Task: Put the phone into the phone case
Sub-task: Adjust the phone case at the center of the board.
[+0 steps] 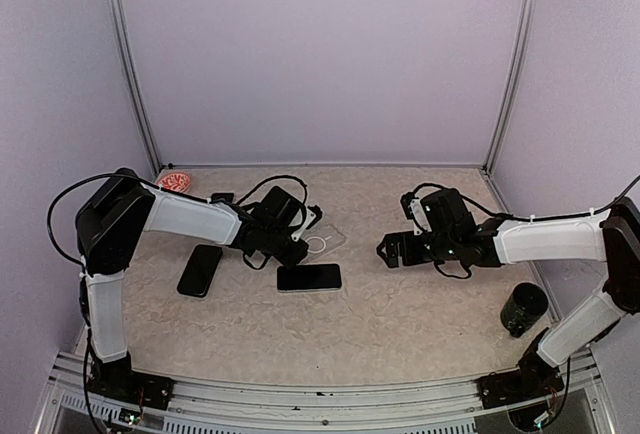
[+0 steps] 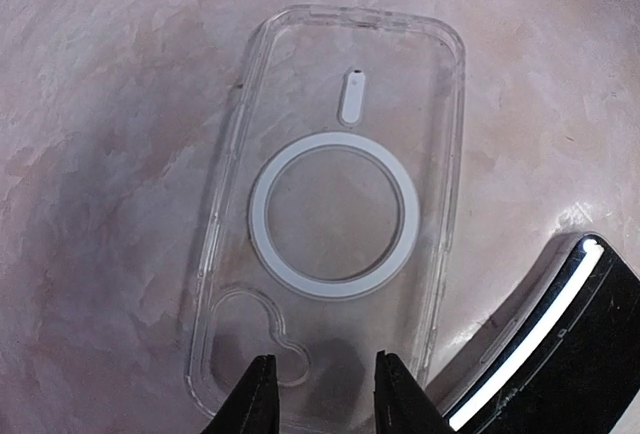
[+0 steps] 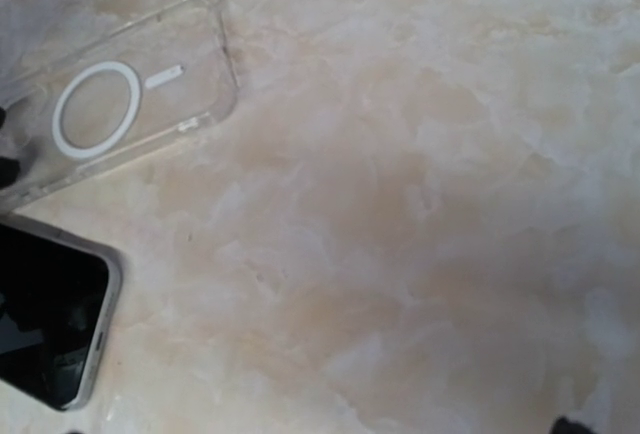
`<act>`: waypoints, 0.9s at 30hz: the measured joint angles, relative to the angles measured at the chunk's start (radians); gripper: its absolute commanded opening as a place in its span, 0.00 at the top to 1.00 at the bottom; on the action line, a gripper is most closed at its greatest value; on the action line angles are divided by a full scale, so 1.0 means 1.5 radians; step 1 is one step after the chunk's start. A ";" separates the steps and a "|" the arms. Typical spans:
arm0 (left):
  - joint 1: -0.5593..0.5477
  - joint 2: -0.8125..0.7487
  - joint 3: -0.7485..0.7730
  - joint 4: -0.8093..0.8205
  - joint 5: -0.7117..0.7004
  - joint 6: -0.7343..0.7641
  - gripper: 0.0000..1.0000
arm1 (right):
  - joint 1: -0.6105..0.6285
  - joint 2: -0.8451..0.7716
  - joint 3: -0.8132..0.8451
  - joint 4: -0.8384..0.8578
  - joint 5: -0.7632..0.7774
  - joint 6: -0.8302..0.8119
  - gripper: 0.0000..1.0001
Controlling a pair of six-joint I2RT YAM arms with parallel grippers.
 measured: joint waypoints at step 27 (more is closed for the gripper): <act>0.029 0.004 0.011 -0.015 -0.149 -0.056 0.66 | 0.000 0.007 -0.011 0.012 -0.016 0.010 0.00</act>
